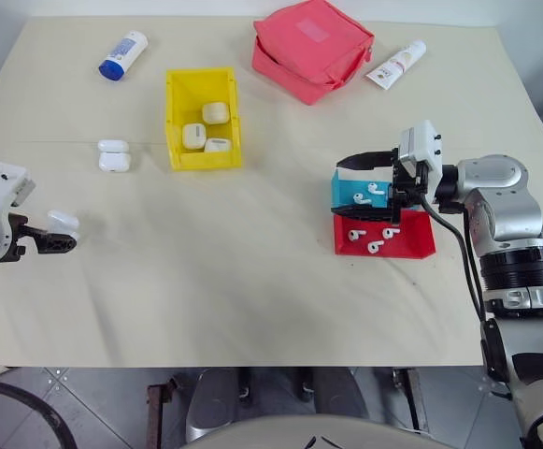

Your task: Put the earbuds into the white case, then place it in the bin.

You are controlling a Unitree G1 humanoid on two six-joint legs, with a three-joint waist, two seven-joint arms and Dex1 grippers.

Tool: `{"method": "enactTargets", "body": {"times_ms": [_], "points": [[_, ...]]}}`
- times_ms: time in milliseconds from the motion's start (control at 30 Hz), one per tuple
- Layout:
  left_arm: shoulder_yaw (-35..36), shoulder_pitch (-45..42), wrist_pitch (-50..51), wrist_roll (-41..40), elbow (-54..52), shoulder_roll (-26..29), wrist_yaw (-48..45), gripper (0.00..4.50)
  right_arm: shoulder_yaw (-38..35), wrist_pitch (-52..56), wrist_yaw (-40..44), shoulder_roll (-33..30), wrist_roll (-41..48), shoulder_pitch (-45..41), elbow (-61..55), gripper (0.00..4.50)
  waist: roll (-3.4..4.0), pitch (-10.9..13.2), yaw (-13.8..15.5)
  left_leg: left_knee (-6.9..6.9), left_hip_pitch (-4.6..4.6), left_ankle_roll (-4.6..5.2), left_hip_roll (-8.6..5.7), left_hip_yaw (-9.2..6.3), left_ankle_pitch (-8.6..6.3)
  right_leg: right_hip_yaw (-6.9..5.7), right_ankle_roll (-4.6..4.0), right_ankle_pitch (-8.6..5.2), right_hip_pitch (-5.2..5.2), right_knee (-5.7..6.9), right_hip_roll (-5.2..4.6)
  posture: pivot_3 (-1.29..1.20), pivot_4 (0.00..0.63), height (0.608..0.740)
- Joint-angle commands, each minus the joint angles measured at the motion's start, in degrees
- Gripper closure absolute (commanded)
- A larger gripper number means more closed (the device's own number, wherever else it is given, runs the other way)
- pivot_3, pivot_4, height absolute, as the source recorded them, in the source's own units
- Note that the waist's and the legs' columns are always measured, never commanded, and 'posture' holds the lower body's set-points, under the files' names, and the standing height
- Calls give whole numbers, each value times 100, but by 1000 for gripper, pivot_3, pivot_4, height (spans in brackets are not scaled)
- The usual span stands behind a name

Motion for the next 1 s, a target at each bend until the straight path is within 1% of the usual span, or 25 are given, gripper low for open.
{"method": "enactTargets", "body": {"times_ms": [33,233,367,567,833,933,1000], "points": [[-186,-284,-257,260,284,101,-217,13,-106,-40,0,-102,67,-22,-187,0,0,0,-2,0,0,0,1,1,0,-1,0,0,0,0,1,0,150,740],[-693,-605,-488,585,782,72,-581,13,-127,-23,-32,-147,60,18,-224,0,0,0,-3,0,0,1,2,7,1,-1,1,-1,-5,4,2,0,150,740],[-873,-778,-502,698,982,33,-793,13,-137,8,-48,-160,87,66,-291,0,-1,0,-2,0,-1,2,1,8,1,-1,2,-1,-8,7,2,0,150,740],[-974,-958,-806,884,1380,-163,-1026,13,-141,31,-61,-181,86,76,-320,0,-1,1,3,3,-1,4,0,9,2,-1,2,-1,-9,13,1,0,150,740],[-1139,-1004,-828,1041,1517,-270,-1337,13,-140,39,-68,-196,81,49,-319,0,-1,1,-3,4,0,5,-1,10,3,0,2,-1,-14,26,-2,0,150,740],[-1096,-1048,-911,1149,1699,-367,-1278,641,-142,44,-77,-198,85,45,-323,0,-1,1,5,4,0,6,-3,9,3,0,2,-1,-14,30,-4,0,150,740],[-1123,-1040,-946,1183,1709,-363,-1361,1241,-138,42,-83,-196,83,43,-324,0,-1,1,0,5,1,8,-4,9,4,0,2,-1,-14,34,-5,0,150,740]]}}
